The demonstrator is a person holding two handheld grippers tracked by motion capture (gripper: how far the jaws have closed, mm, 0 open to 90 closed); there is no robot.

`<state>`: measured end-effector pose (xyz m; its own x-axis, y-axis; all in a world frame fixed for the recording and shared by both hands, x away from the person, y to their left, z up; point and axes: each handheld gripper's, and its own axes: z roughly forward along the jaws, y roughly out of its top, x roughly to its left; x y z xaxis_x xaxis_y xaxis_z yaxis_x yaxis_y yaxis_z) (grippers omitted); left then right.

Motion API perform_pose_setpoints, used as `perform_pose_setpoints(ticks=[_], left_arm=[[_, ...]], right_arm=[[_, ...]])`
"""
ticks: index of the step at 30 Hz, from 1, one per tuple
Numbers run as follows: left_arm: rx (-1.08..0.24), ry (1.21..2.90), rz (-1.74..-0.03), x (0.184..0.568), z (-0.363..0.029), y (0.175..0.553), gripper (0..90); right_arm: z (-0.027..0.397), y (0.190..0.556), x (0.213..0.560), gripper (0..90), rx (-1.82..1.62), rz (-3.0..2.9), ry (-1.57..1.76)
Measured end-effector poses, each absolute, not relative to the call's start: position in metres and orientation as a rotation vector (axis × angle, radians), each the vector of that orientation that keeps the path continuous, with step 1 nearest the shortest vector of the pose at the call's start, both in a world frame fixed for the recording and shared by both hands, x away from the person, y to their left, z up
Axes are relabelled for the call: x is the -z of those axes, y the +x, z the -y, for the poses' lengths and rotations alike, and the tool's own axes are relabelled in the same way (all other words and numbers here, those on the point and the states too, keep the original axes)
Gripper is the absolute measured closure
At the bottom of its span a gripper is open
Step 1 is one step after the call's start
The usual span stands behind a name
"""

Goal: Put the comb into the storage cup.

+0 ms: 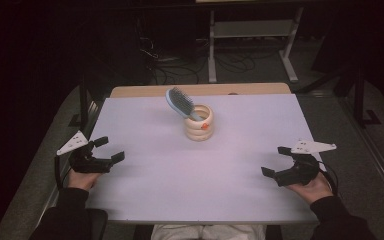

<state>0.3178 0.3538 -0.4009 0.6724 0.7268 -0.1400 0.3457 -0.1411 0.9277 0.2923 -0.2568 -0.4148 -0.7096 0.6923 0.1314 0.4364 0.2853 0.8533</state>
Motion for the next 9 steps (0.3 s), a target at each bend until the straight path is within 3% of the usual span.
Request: perform_pose_setpoints(ticks=[9], left_arm=[[-0.411, 1.752, -0.873, 0.4037, -0.3558, 0.3098, 0.0]], right_arm=[[0.2571, 0.292, 0.4149, 0.0, -1.392, -2.289, 1.038]])
